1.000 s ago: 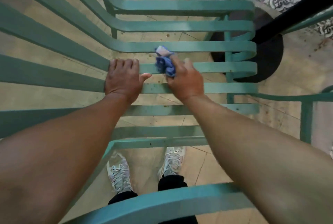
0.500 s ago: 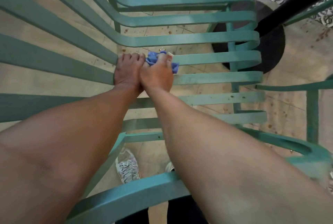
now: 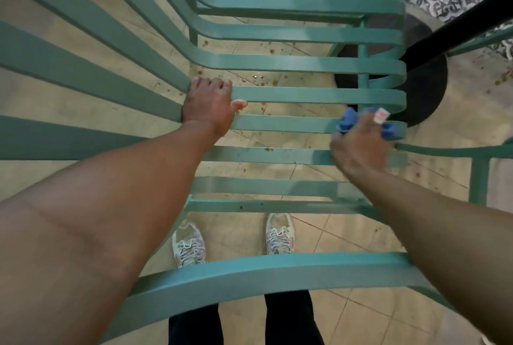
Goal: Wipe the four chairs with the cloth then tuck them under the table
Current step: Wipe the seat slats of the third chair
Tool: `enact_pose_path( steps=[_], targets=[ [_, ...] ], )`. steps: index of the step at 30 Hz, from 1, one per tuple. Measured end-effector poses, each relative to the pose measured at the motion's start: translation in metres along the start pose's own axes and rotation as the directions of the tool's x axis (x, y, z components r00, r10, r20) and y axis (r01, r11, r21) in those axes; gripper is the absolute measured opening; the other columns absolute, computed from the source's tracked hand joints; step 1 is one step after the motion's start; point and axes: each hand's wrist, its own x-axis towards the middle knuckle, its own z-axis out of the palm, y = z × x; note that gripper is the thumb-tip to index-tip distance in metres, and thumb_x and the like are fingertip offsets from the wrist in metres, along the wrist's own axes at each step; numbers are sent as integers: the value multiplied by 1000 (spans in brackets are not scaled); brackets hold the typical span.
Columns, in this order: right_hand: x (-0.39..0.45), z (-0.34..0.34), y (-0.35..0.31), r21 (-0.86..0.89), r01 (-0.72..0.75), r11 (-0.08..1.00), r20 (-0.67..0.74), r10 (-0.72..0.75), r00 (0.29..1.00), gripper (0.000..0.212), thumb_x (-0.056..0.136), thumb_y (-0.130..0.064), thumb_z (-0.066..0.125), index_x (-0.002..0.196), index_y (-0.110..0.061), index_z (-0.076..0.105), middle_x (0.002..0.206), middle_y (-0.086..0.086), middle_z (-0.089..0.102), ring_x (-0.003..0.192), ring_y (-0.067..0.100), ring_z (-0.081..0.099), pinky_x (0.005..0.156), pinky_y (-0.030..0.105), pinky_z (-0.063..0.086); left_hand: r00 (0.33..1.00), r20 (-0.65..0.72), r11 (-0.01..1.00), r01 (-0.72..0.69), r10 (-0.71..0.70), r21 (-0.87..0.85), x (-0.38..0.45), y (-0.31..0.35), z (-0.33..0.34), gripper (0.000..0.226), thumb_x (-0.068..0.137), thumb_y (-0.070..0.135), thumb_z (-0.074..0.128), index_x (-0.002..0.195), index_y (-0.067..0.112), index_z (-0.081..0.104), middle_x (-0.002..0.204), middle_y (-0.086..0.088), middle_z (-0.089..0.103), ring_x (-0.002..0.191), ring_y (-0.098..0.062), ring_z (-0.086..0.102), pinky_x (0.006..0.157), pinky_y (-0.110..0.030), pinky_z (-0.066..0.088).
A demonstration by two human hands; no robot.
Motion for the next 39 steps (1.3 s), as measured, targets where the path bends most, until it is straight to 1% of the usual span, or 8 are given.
enact_pose_path(
  steps=[6, 11, 16, 18, 21, 28, 33, 39],
  targets=[
    [-89, 83, -146, 308, 395, 866, 370, -491, 788, 25, 94, -20, 53, 113, -13, 38, 109, 14, 49, 86, 33, 60, 65, 35, 38, 998, 24, 988, -68, 65, 136, 9, -4, -16, 33, 100, 36, 47, 119, 12, 59, 109, -13, 64, 95, -31, 57, 74, -38, 45],
    [-49, 29, -51, 165, 795, 584, 461, -758, 461, 40, 94, -30, 49, 130, -19, 35, 117, 16, 48, 78, 27, 53, 61, 33, 38, 999, 42, 999, 1, -3, 52, 7, -4, -14, 49, 94, 56, 49, 119, 15, 62, 112, -12, 64, 101, -34, 55, 72, -40, 43],
    [20, -50, 107, -214, 289, 933, 295, -220, 930, 32, 93, -34, 52, 120, -20, 40, 105, 12, 55, 80, 27, 52, 69, 35, 39, 998, 65, 999, -1, -2, 35, 6, -2, -21, 54, 92, 60, 49, 116, 15, 62, 110, -11, 65, 102, -33, 55, 78, -41, 45],
    [27, -63, 128, -228, -59, 972, 195, 105, 975, 32, 94, -31, 52, 117, -10, 46, 102, 15, 57, 86, 33, 53, 72, 38, 39, 997, 76, 999, 7, -9, 33, 5, -2, -23, 54, 92, 60, 48, 117, 14, 61, 112, -12, 65, 104, -33, 55, 79, -41, 46],
    [4, -40, 90, -70, 183, 981, 235, -162, 958, 22, 91, -26, 54, 109, -14, 46, 97, 9, 53, 85, 25, 51, 71, 36, 38, 997, 77, 999, -9, 6, 32, 4, -2, -24, 56, 93, 59, 47, 123, 13, 58, 115, -13, 63, 106, -34, 55, 79, -41, 45],
    [-123, 80, -125, 341, 610, 716, 456, -693, 559, 49, 86, -20, 57, 130, -9, 41, 119, 15, 54, 107, 34, 54, 86, 35, 43, 993, 117, 1000, 2, -3, 7, 6, -2, -25, 53, 92, 60, 47, 118, 15, 59, 118, -11, 62, 109, -34, 54, 82, -41, 43],
    [-84, 57, -61, 166, 932, 321, 521, -831, 194, 42, 92, -31, 48, 132, -22, 39, 118, 13, 53, 80, 27, 56, 62, 33, 43, 995, 103, 1000, -1, -3, 32, 3, -3, -24, 52, 93, 59, 47, 121, 16, 58, 117, -10, 62, 107, -33, 55, 79, -40, 43],
    [1, -47, 90, -246, 818, 520, 640, -547, 540, 33, 84, -39, 59, 114, -25, 53, 105, 1, 56, 74, 12, 46, 60, 25, 46, 991, 131, 1000, 1, -2, 7, 2, -3, -28, 56, 94, 59, 46, 128, 15, 55, 121, -11, 61, 113, -33, 52, 84, -42, 45]
  ],
)
